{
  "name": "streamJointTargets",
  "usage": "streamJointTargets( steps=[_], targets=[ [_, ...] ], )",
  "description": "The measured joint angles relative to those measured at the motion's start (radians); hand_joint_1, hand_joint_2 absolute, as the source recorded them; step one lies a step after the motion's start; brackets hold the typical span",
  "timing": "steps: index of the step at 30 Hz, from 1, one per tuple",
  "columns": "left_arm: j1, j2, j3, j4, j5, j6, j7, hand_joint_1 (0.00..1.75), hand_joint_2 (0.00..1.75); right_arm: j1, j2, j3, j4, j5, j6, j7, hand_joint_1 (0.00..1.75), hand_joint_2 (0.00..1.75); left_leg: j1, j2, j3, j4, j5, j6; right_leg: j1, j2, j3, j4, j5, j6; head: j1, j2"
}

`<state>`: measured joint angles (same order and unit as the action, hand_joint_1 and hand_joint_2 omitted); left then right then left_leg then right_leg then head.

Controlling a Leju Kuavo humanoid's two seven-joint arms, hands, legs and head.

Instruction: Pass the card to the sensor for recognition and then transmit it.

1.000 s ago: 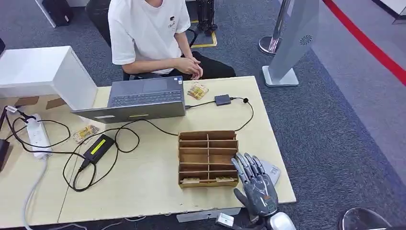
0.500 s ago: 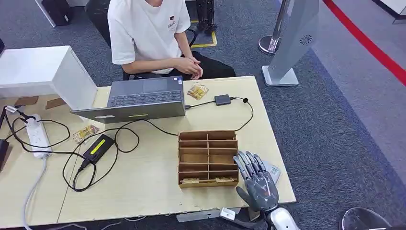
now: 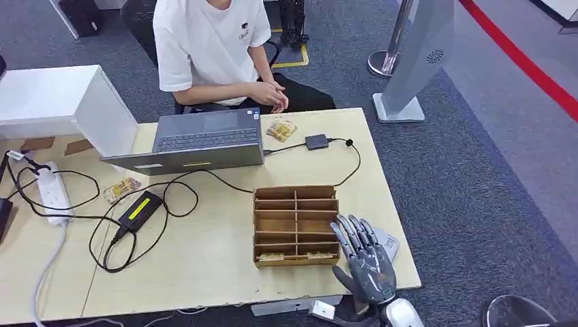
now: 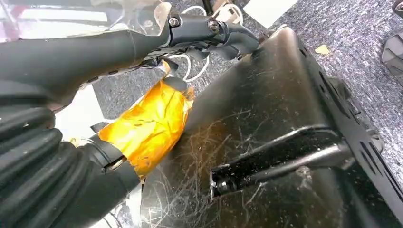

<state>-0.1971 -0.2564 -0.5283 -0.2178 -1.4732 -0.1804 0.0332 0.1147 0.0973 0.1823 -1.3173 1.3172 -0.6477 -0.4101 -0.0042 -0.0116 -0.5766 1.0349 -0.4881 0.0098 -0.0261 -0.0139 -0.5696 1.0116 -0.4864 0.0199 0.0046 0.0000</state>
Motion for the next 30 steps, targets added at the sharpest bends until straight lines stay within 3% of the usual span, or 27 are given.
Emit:
streamJointTargets(
  steps=[15, 30],
  targets=[
    [0.002, 0.0, 0.013, 0.0, 0.019, 0.016, 0.014, 0.0, 1.75, 0.033, 0.004, 0.079, -0.056, -0.023, 0.0, 0.04, 0.0, 1.75, 0.0, 0.0, 0.0, 0.0, 0.0, 0.0, 0.0, 0.0, 0.0, 0.0, 0.0, 0.0, 0.0, 0.0],
    [0.003, -0.001, 0.019, 0.0, 0.031, 0.021, 0.018, 0.0, 1.75, -0.014, 0.018, 0.123, 0.025, -0.055, 0.0, 0.022, 0.0, 1.75, 0.0, 0.0, 0.0, 0.0, 0.0, 0.0, 0.0, 0.0, 0.0, 0.0, 0.0, 0.0, 0.0, 0.0]
  ],
)
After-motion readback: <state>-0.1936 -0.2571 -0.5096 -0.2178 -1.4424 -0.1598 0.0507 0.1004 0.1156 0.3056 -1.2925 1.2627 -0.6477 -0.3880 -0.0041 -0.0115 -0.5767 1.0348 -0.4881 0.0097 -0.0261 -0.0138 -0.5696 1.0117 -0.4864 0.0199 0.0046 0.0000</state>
